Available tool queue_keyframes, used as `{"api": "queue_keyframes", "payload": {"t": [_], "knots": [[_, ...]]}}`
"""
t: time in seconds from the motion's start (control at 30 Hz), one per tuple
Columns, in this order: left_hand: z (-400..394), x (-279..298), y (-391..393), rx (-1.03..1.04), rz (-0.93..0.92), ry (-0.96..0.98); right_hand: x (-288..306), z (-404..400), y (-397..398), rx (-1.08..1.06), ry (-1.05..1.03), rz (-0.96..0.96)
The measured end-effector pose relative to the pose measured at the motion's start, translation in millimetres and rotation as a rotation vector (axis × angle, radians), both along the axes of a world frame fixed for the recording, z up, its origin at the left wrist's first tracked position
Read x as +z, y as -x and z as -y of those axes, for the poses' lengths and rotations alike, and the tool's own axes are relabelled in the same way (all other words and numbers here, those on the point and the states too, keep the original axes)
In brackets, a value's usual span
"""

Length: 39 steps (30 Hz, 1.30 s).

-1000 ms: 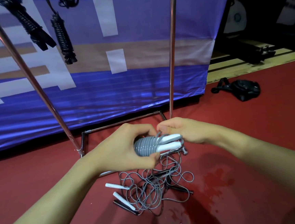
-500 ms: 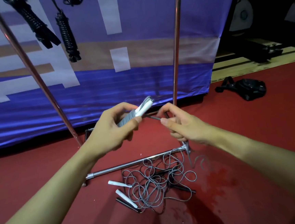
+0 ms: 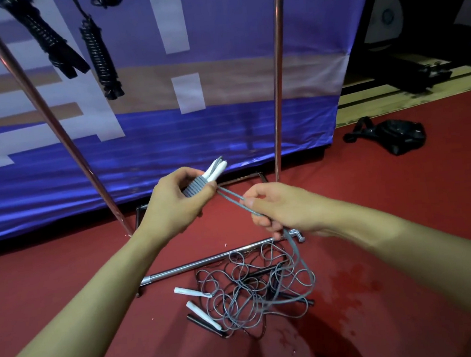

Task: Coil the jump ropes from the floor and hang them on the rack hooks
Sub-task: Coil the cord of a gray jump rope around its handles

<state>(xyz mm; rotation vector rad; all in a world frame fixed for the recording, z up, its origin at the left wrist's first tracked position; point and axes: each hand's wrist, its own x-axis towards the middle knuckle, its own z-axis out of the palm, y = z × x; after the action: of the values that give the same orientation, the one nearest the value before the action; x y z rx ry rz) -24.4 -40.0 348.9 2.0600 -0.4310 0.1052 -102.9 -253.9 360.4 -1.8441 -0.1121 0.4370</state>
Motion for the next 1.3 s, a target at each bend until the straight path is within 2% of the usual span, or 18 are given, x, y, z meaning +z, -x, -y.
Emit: {"api": "queue_keyframes", "payload": {"t": [0.1,0.2,0.27,0.47,0.63,0.77,0.83,1.03,1.17,1.3], "knots": [[-5,-6,-5,-0.016,0.141,-0.226,13,12,-1,-0.003,0.217,0.037],[-2,-11,-5,-0.172,0.197,-0.397,24,21,-5,-0.023,0.528,0.182],[1,-11,-5,-0.243,0.208,-0.464,32,22,-3,-0.019,0.708,0.292],[11,-8,4,-0.22,0.205,-0.63,46,15,9,0.145,1.104,0.6],[19,-3,19,-0.179,0.254,-0.73,47,17,5,0.212,0.985,0.762],[21,-1,23,-0.186,0.288,-0.714,40,19,-3,0.122,0.661,0.699],[22,-2,24,-0.208,0.286,-0.68,41,22,-6,0.054,0.577,0.721],[26,-1,30,-0.335,0.289,-0.662,35,31,-13,0.012,0.578,0.724],[28,0,36,-0.414,0.328,-0.656,25,44,-21,0.078,0.674,0.711],[27,7,41,-0.483,0.368,-0.597,13,49,-26,0.132,0.636,0.723]]}}
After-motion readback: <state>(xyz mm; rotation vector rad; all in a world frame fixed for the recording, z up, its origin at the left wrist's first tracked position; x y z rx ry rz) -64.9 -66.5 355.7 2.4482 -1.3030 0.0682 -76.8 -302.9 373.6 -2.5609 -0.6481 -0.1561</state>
